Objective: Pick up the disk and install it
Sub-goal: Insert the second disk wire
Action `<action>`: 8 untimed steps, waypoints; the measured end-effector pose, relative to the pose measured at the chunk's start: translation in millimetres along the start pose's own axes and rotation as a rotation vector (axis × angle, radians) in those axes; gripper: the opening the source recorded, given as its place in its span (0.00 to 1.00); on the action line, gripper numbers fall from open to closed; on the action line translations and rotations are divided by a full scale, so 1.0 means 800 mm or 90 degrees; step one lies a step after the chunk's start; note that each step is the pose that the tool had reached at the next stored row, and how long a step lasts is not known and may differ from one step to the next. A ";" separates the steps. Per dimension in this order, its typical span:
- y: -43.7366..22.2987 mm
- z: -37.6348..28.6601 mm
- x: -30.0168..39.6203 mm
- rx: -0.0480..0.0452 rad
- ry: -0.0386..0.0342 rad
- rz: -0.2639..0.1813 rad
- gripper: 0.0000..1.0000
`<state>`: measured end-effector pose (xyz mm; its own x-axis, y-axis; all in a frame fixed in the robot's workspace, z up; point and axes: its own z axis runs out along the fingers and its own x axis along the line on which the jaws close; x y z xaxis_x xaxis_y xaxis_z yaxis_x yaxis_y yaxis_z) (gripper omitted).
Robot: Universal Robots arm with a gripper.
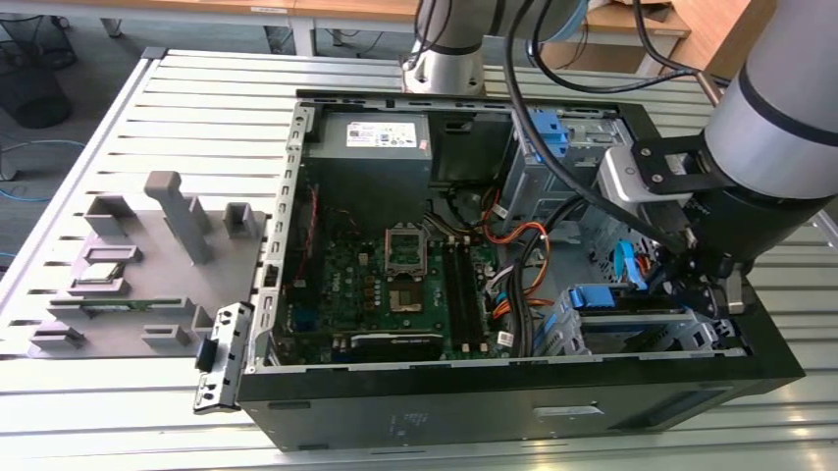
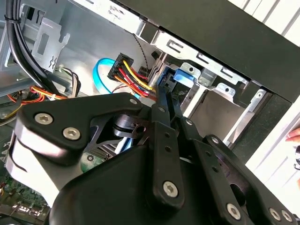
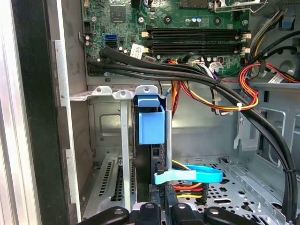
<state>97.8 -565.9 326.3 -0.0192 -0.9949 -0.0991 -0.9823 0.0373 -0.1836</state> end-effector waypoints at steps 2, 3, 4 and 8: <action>0.0001 0.0004 0.0000 0.0000 -0.0003 0.000 0.16; 0.0001 0.0005 0.0000 0.0000 -0.0004 0.000 0.16; 0.0001 0.0004 0.0000 0.0000 -0.0004 0.000 0.16; 0.0003 0.0014 0.0000 0.0000 -0.0013 0.000 0.18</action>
<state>97.8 -565.8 325.1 -0.0192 -0.9947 -0.1012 -0.9823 0.0377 -0.1836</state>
